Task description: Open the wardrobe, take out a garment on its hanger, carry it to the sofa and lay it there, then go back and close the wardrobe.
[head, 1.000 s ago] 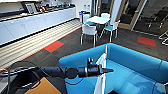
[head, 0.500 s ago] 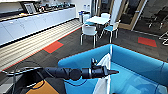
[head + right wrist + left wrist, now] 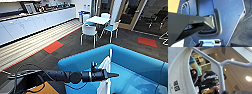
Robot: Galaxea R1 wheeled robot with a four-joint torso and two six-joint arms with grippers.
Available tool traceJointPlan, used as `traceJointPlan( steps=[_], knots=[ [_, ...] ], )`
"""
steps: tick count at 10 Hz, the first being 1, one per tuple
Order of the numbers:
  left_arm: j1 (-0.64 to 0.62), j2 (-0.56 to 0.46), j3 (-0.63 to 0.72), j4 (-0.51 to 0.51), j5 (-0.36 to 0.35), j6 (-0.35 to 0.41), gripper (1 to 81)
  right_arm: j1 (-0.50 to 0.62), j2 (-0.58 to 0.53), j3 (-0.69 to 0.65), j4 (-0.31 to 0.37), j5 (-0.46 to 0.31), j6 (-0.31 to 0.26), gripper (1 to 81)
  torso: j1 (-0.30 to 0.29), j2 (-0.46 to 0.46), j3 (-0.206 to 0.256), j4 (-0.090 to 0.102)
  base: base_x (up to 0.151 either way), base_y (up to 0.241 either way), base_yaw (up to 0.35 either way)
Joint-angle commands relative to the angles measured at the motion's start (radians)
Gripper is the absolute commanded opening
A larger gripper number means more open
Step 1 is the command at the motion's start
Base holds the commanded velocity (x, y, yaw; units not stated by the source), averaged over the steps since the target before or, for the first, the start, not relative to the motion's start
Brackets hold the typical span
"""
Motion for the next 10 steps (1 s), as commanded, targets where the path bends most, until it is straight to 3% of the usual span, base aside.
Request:
traceJointPlan(
  steps=[1, 5, 10],
  knots=[
    [-0.105, 0.077, -0.006, 0.057, 0.008, 0.010, 1.0, -0.002, 0.006, 0.004, 0.002, -0.067, -0.001, 81.1, 0.000, 0.000, 0.000, 0.000, 0.000, 0.000, 0.000],
    [-0.119, 0.220, -0.124, 0.064, 0.010, 0.008, 1.0, -0.002, 0.006, -0.002, 0.004, -0.067, 0.002, 81.1, 0.000, 0.000, 0.000, 0.000, 0.000, 0.000, 0.000],
    [-0.196, 0.307, -0.189, 0.057, -0.028, -0.004, 1.0, -0.001, 0.010, -0.002, 0.004, -0.069, 0.002, 81.1, 0.000, 0.000, 0.000, 0.000, 0.000, 0.000, 0.000]
  ],
)
